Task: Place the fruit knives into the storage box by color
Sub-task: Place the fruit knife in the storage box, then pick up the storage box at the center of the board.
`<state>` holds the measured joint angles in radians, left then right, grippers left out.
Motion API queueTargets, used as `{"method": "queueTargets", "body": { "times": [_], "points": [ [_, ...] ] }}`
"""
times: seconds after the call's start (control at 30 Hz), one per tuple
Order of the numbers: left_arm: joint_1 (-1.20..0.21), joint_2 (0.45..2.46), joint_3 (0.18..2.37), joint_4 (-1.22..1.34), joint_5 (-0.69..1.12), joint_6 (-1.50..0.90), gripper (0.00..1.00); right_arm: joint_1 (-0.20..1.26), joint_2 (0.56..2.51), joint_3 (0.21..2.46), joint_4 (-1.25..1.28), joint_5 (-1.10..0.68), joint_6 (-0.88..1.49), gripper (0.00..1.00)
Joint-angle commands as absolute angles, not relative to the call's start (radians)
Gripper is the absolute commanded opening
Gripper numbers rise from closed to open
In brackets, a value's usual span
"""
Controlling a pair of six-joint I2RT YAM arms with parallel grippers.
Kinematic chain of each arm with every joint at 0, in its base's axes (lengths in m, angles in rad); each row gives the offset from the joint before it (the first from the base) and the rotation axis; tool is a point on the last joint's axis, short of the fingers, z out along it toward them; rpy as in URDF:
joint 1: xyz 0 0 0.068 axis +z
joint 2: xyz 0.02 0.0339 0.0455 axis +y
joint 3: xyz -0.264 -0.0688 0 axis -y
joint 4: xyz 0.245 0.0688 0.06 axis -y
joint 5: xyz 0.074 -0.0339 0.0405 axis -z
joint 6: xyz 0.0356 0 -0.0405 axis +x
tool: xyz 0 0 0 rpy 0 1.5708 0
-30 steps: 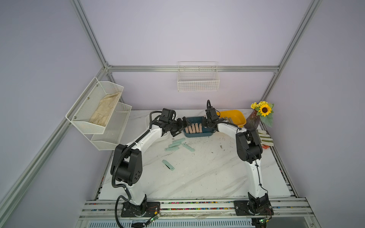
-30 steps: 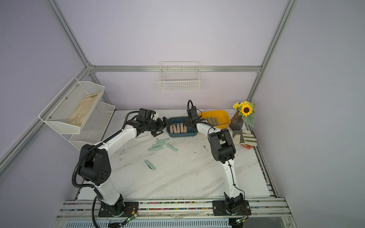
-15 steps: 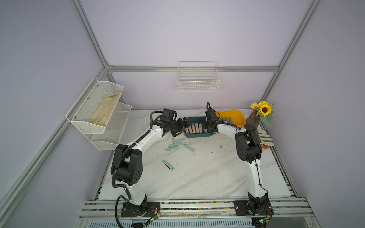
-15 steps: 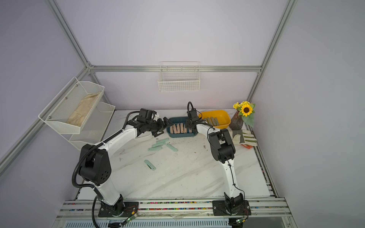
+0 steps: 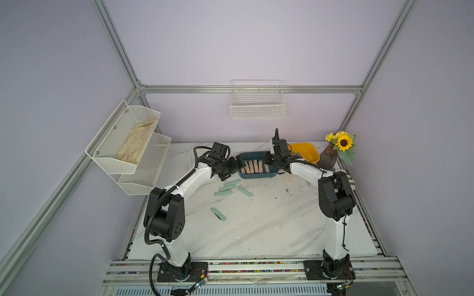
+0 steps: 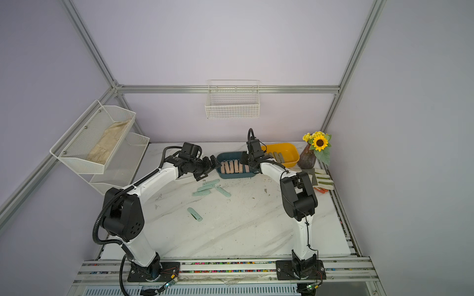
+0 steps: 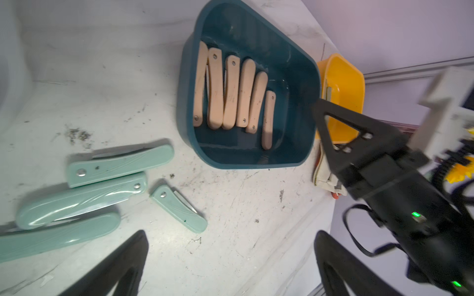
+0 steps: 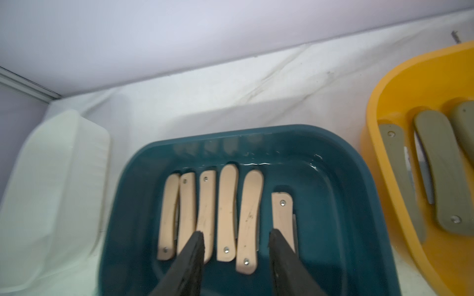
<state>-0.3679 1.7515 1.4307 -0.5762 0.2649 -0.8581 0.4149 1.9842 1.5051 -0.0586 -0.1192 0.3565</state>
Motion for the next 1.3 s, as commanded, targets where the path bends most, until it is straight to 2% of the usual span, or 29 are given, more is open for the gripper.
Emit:
{"method": "queueTargets", "body": {
  "times": [0.0, 0.27, 0.43, 0.87, 1.1, 1.27],
  "points": [
    [-0.364, 1.692, 1.526, -0.67, 0.141, -0.784, 1.0, 0.413, 1.893, 1.42, 0.001, -0.191, 0.401, 0.47],
    [-0.259, 1.743, 1.577, -0.815, 0.019, -0.629, 1.0, 0.434, 1.737, 1.255, -0.002, -0.251, 0.411, 0.51],
    [-0.177, 1.765, 1.568, -0.823, -0.029, -0.565, 1.0, 0.506, 1.639, 1.169, -0.026, -0.185, 0.427, 0.53],
    [-0.106, 1.89, 1.624, -0.884, 0.031, -0.423, 1.0, 0.762, 1.477, 1.05, -0.067, 0.075, 0.643, 0.55],
    [-0.103, 1.874, 1.571, -0.881, 0.118, -0.437, 1.0, 0.782, 1.447, 1.045, -0.111, 0.098, 0.634, 0.56],
    [-0.106, 1.809, 1.47, -0.835, 0.184, -0.49, 1.0, 0.782, 1.492, 1.096, -0.152, 0.066, 0.57, 0.57]
  ]
}}
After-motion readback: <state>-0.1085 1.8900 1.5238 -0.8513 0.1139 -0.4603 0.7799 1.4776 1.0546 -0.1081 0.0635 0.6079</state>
